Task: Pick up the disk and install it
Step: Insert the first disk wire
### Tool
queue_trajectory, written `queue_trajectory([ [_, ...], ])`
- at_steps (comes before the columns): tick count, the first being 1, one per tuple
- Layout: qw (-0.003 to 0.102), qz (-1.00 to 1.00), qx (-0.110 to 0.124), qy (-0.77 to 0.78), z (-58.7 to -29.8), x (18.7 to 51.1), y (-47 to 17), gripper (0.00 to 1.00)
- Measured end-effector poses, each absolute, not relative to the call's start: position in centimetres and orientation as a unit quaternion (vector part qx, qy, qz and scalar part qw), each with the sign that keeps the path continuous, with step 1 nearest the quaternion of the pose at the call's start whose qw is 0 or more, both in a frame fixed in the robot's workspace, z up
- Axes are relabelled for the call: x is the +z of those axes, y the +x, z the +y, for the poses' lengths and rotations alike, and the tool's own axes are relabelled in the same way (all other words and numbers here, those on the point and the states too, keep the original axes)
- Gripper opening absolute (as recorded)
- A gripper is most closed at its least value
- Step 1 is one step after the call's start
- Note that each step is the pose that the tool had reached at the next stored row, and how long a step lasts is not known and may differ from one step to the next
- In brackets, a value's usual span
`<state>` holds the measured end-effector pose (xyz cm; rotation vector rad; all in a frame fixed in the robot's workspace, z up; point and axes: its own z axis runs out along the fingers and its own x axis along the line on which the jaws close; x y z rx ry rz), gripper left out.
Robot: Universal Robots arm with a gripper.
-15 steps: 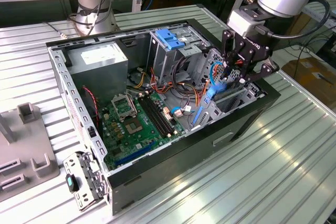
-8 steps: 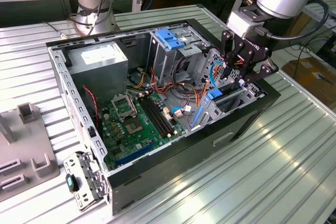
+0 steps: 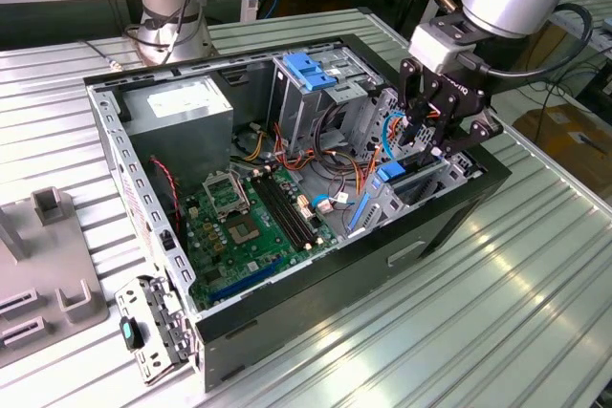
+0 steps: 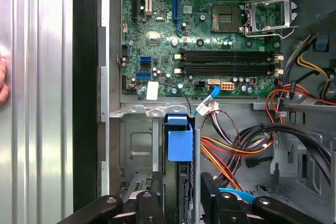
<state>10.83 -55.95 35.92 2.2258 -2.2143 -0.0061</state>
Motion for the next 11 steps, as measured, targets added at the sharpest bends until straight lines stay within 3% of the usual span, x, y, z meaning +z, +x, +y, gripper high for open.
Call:
queue_trajectory([
  [11,0.001,-0.705,-0.002,0.709,-55.71,36.18,10.82,0.42],
])
